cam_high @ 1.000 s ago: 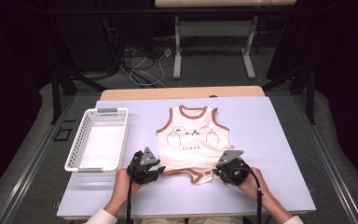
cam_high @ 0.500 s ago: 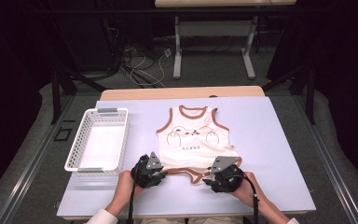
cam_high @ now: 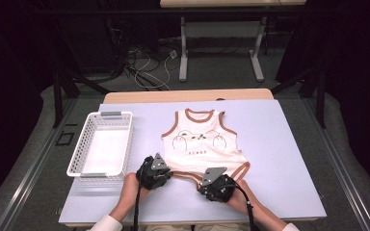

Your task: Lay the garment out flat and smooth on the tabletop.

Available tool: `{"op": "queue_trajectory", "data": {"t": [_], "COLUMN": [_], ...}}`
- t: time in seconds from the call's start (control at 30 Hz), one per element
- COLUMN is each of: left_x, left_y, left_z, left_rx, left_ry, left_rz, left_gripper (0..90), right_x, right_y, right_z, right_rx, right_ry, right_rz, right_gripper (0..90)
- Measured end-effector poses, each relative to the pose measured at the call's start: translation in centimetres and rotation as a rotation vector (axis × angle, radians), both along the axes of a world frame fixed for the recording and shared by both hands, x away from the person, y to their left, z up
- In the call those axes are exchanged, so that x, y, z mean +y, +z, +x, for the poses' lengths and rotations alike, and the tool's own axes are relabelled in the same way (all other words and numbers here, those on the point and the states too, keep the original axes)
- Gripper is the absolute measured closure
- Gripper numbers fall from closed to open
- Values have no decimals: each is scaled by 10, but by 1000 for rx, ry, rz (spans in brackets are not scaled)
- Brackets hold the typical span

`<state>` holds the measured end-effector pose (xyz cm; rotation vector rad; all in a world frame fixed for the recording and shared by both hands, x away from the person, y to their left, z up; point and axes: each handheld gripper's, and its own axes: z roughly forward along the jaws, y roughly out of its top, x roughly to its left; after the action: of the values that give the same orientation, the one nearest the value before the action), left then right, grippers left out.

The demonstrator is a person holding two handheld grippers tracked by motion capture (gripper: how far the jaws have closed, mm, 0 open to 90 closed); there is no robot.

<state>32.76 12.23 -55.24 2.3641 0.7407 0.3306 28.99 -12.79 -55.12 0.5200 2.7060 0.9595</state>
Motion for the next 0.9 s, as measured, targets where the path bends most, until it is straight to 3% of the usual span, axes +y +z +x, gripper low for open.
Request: {"op": "queue_trajectory", "data": {"t": [0.07, 0.17, 0.4, 0.47, 0.5, 0.57, 0.6, 0.63, 0.73, 0.8, 0.9], "left_x": [0, 3, 10, 11, 11, 12, 12, 13, 18, 22, 25], "left_y": [0, 0, 2, 2, 2, 2, 3, 3, 5, 6, 10], "left_z": [1, 4, 8, 8, 8, 8, 8, 7, 7, 6, 3], "left_rx": [-3, -8, -17, -14, -15, -12, -14, -16, -13, -18, -20], "left_ry": [4, 19, 43, 39, 39, 38, 37, 42, 67, 71, 89], "left_rz": [-1, -7, -11, 1, 6, 15, 21, 26, 29, 23, 8], "left_gripper": [787, 788, 787, 785, 778, 767, 759, 743, 664, 597, 480], "right_x": [2, 2, 6, 11, 13, 13, 12, 11, -1, -14, -31], "right_y": [0, 0, 11, 12, 9, 6, 5, 7, 18, 26, 32], "right_z": [0, 1, 0, 0, 0, 1, 1, 1, 5, 9, 11], "right_rx": [1, 17, 124, 142, 144, 162, 164, 181, 157, 137, 109], "right_ry": [-4, 1, 54, 59, 55, 60, 60, 46, 28, -11, -68], "right_rz": [1, 13, 167, 171, 164, 141, 146, 151, 189, 225, 231], "right_gripper": [860, 876, 875, 860, 786, 729, 648, 627, 517, 487, 468]}}
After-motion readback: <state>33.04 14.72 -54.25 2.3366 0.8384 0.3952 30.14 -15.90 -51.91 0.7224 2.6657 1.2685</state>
